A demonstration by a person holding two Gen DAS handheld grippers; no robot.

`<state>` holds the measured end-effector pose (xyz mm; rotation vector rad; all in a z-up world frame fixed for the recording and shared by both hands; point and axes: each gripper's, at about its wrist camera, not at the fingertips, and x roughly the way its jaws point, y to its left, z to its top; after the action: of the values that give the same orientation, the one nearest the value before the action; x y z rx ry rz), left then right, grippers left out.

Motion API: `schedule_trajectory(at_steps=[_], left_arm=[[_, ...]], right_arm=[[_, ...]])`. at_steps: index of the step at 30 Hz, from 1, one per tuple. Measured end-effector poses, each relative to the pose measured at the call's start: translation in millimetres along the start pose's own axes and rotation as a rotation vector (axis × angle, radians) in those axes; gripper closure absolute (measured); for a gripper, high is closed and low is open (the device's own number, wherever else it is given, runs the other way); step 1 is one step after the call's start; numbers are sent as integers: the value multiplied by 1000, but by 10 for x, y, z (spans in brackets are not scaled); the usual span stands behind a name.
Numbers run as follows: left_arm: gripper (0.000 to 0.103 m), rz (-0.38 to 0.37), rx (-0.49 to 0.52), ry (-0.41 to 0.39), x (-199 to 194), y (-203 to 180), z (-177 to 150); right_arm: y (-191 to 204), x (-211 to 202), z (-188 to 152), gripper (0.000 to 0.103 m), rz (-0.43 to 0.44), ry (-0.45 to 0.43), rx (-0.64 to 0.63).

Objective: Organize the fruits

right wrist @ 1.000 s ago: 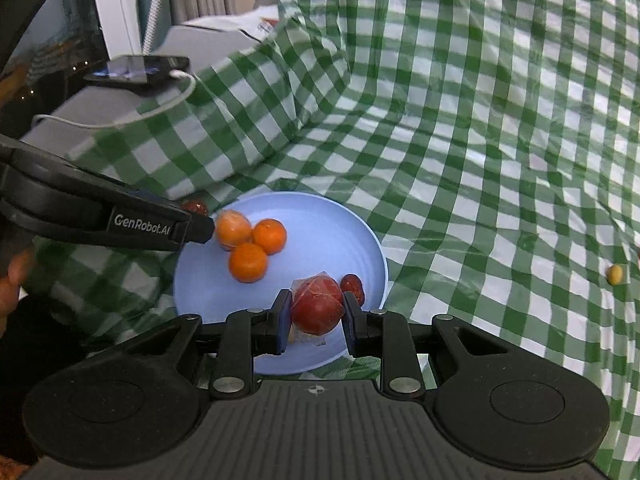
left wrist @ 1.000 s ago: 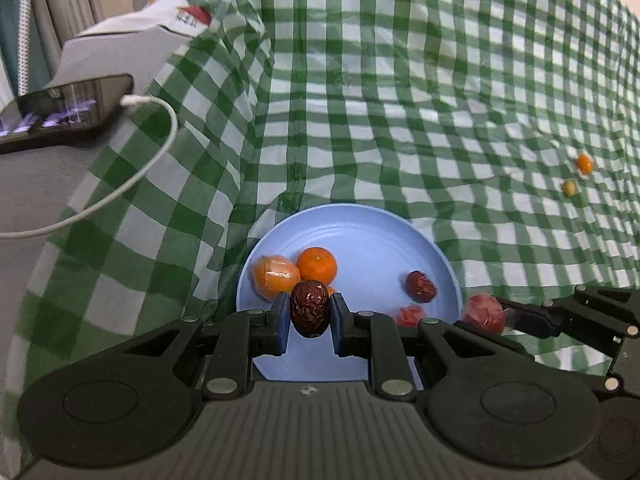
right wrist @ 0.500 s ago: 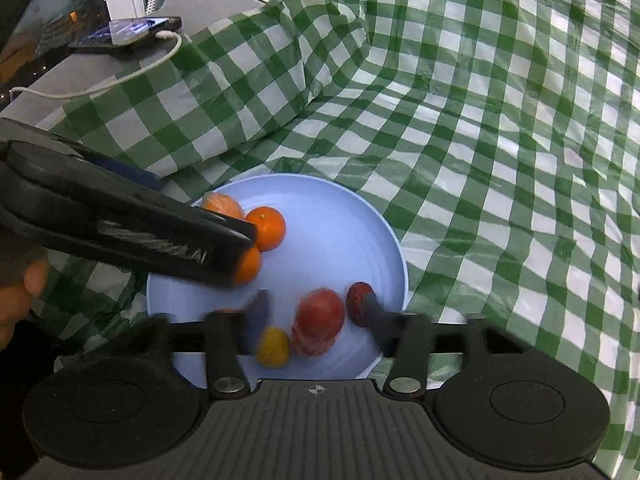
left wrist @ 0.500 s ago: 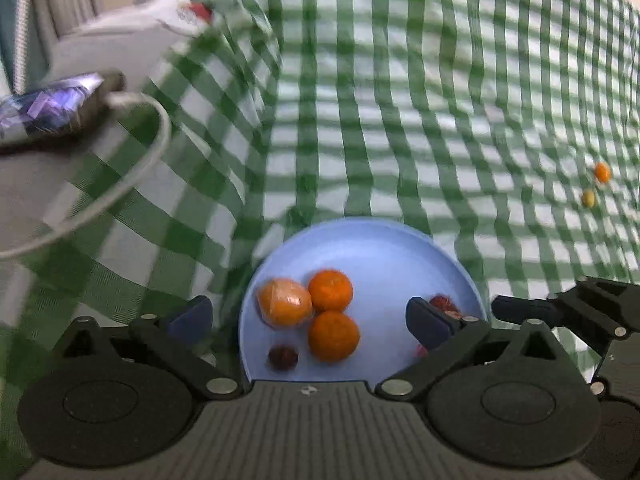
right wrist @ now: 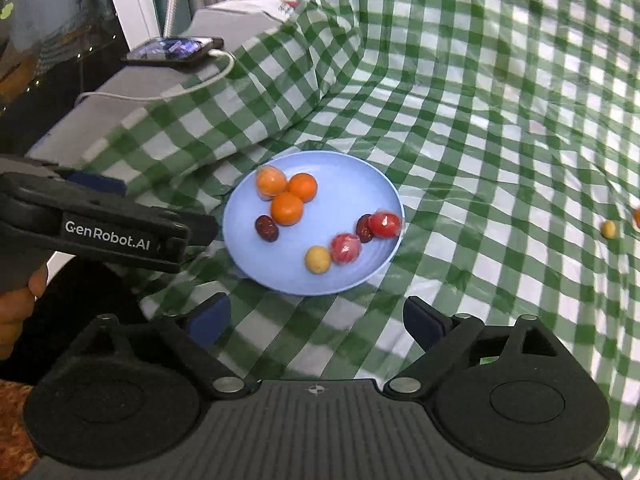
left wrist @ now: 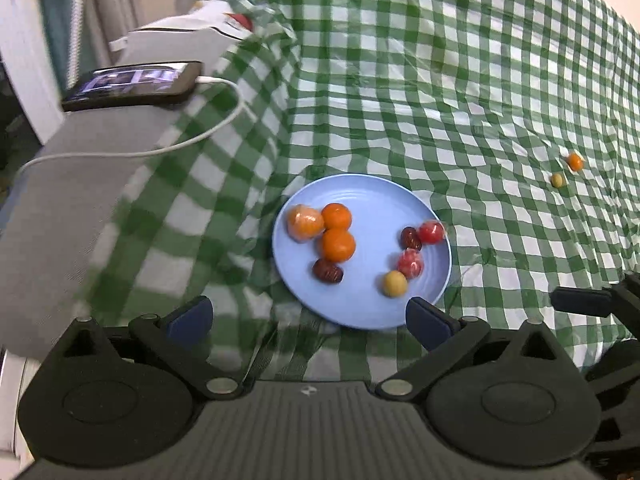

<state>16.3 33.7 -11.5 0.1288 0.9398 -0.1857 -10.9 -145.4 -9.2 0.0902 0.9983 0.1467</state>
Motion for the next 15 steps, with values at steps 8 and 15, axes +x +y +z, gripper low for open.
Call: schedule_trajectory(at_steps=[8, 15], left_arm=[[0, 22, -1, -78, -419, -35, -184], [0, 21, -1, -131, -666, -123, -268]], right_arm=[[109, -443, -175, 8, -44, -90, -6], [120, -707, -289, 8, -62, -156, 12]])
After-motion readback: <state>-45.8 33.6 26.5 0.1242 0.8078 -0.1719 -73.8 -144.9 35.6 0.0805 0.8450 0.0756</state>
